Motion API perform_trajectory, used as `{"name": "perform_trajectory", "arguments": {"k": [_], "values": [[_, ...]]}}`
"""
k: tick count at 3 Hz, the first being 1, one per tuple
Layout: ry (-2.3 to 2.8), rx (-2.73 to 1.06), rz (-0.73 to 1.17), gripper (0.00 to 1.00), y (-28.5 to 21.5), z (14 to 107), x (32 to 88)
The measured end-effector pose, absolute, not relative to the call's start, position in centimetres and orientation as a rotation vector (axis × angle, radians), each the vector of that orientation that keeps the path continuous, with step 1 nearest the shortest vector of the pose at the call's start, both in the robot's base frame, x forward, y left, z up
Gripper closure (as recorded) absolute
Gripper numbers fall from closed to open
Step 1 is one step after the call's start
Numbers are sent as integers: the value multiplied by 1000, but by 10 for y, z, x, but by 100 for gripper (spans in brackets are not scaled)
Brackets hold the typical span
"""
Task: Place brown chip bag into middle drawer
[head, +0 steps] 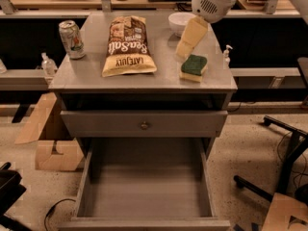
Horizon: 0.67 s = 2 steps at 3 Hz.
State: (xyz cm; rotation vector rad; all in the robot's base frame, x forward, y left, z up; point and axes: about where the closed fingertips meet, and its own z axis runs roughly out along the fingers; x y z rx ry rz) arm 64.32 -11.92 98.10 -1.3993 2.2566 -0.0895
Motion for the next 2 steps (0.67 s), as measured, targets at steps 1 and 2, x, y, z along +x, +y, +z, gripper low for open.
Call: {"name": "perform_trajectory", "arguments": {"k": [1, 2], "values": [[2216, -1309, -29, 0, -85, 975, 701], [2174, -1205, 54, 0, -47, 968, 752]]}}
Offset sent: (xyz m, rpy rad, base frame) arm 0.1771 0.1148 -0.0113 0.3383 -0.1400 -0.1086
